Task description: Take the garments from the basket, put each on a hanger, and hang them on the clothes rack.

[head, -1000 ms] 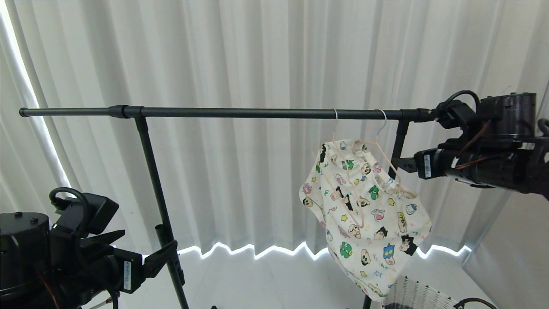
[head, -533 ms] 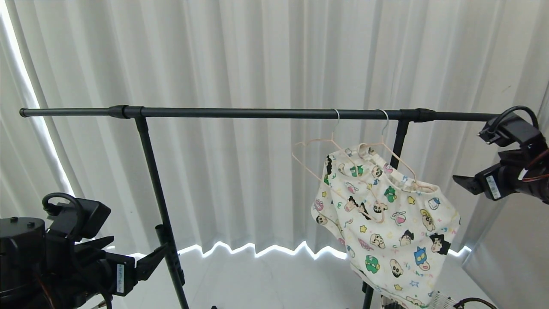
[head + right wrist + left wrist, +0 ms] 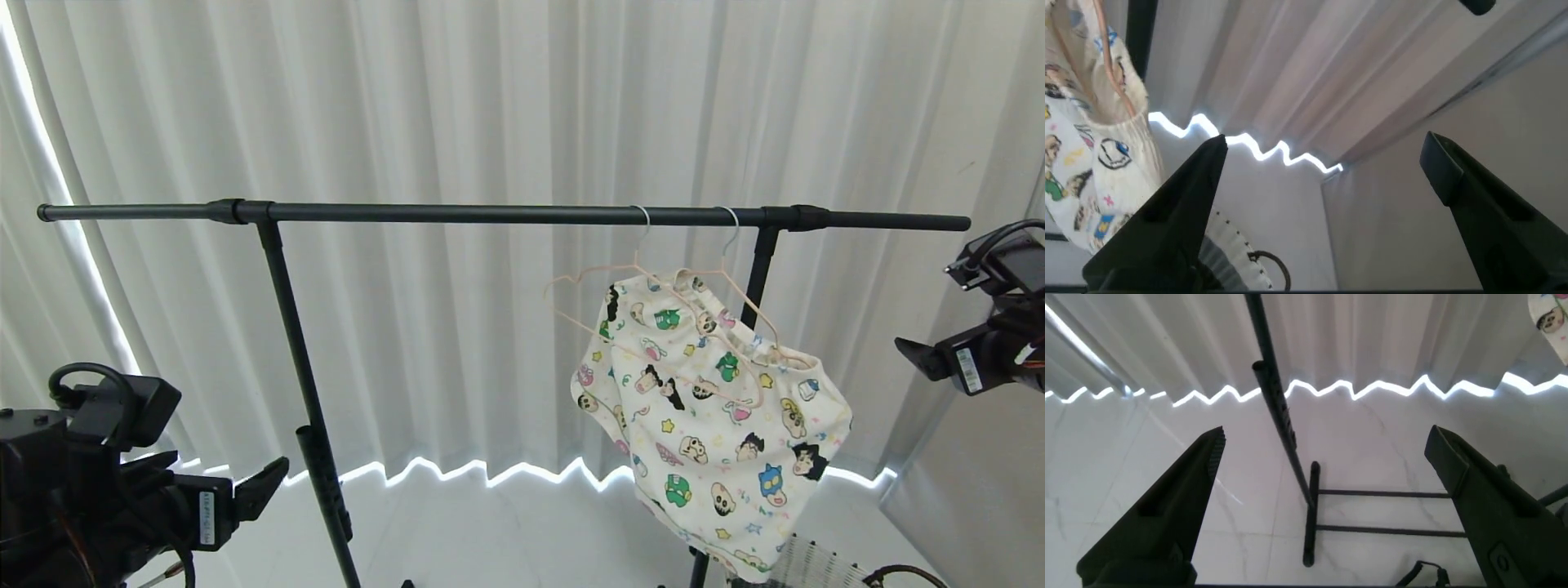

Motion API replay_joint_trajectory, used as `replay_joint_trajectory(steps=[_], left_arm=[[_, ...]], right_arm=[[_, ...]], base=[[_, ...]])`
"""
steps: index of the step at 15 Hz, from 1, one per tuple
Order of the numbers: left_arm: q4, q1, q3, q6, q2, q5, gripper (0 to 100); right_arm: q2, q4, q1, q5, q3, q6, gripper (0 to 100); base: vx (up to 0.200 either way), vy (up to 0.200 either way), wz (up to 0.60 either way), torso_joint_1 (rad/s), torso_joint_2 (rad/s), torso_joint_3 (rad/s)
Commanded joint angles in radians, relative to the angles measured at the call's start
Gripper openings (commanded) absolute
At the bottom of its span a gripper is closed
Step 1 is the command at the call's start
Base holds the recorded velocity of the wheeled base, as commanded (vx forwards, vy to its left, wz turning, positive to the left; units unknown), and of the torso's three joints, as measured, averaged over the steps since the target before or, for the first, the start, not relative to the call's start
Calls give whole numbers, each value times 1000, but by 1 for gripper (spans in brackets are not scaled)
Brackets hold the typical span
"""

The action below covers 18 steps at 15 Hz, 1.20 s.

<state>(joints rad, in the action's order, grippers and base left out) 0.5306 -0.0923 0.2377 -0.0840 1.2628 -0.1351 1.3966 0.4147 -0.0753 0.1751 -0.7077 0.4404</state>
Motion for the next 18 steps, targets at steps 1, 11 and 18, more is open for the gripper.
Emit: replay_joint_trajectory(steps=[1,11,18], left_arm=[[0,2,-1,0,1,-3,100],[2,-4,14,-43,0,-1,100],[2,-12,2,-43,0,-1,100]], right_arm=[[-1,6,3,0,19,0,100],[4,6,11,0,20,0,100],[4,110,9,-2,97,1,100]], base=[[-200,0,0,12,2,-7],[-200,0,0,-3,3,3],[0,0,0,0,0,0]])
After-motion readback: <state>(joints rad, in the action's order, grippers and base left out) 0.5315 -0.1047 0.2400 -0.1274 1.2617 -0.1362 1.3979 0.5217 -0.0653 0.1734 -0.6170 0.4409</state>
